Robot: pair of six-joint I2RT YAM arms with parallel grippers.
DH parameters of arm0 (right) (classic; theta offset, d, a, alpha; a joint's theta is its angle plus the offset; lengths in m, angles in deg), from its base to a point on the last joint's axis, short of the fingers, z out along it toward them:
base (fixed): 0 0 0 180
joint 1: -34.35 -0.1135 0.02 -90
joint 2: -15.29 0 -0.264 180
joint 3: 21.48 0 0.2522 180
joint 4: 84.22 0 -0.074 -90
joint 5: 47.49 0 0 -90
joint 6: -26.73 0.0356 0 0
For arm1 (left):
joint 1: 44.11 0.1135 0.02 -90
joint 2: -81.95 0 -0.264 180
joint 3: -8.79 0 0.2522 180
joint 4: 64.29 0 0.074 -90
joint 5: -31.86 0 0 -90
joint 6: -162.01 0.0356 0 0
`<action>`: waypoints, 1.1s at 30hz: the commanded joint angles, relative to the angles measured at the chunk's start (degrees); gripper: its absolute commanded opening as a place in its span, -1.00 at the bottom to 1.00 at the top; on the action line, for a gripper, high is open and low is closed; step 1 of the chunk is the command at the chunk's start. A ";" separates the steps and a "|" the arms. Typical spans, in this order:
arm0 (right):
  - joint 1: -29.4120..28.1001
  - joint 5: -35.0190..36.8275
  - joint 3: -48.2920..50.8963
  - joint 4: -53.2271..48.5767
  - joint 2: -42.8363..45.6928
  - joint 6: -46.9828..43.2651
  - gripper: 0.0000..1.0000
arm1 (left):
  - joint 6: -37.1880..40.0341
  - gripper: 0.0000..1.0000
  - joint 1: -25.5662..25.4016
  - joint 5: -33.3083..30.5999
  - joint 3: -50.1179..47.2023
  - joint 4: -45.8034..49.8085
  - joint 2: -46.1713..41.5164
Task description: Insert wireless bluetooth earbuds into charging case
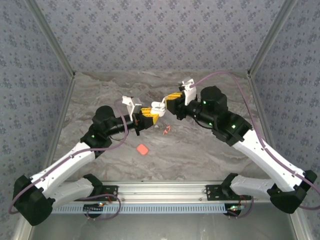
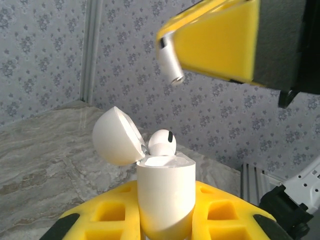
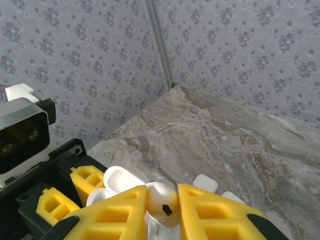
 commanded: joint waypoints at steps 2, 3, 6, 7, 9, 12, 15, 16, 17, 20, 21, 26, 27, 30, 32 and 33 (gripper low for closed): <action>-1.17 -1.51 -1.94 0.76 -1.51 -2.28 -0.55 | 0.32 -1.00 -0.62 1.70 2.12 -1.86 0.03; -1.41 -1.62 -1.92 0.67 -1.61 -2.31 -0.55 | 0.32 -1.00 -0.61 1.67 2.13 -1.81 0.03; -1.74 -2.13 -1.50 0.76 -1.64 -2.18 -0.55 | 0.41 -1.00 -0.63 1.43 2.05 -1.60 -0.10; -1.86 -2.52 -1.42 0.77 -1.65 -2.09 -0.55 | 0.41 -1.00 -0.63 1.41 2.08 -1.67 -0.15; -2.13 -3.15 -1.14 0.80 -1.72 -2.09 -0.55 | 0.35 -1.00 -0.63 1.29 2.04 -1.67 -0.15; -2.38 -3.88 -0.98 0.36 -1.89 -2.24 -0.55 | 0.32 -1.00 -0.61 1.29 2.01 -1.78 -0.14; -2.59 -4.41 -0.75 -0.11 -1.98 -2.35 -0.55 | 0.32 -1.00 -0.63 1.24 1.97 -1.75 -0.21; -2.67 -4.69 -0.58 -0.12 -1.96 -2.35 -0.55 | 0.32 -1.00 -0.63 1.16 2.00 -1.66 -0.22; -2.70 -4.83 -0.48 -0.18 -1.98 -2.35 -0.55 | 0.33 -1.00 -0.63 1.06 2.01 -1.68 -0.18; -2.90 -4.81 -0.22 -0.84 -2.07 -2.44 -0.55 | 0.26 -1.00 -0.63 1.07 1.89 -1.65 -0.23; -2.90 -4.79 -0.16 -1.12 -2.11 -2.44 -0.55 | 0.25 -1.00 -0.63 1.08 1.91 -1.66 -0.23; -2.85 -4.56 0.11 -2.05 -1.98 -2.60 -0.55 | 0.19 -1.00 -0.59 0.97 1.86 -1.83 -0.16; -2.85 -4.82 0.06 -2.12 -2.02 -2.68 -0.55 | 0.15 -1.00 -0.64 0.96 1.91 -1.81 -0.15; -2.92 -6.46 0.14 -1.97 -2.11 -2.79 -0.54 | 0.15 -1.00 -0.59 1.02 1.88 -1.91 -0.15; -2.76 -8.58 0.07 -1.70 -2.24 -2.79 -0.53 | 0.06 -1.00 -0.65 1.00 1.93 -2.21 -0.15; -2.72 -9.61 -0.16 -1.66 -2.42 -2.79 -0.52 | -0.02 -1.00 -0.65 1.12 1.93 -2.36 -0.15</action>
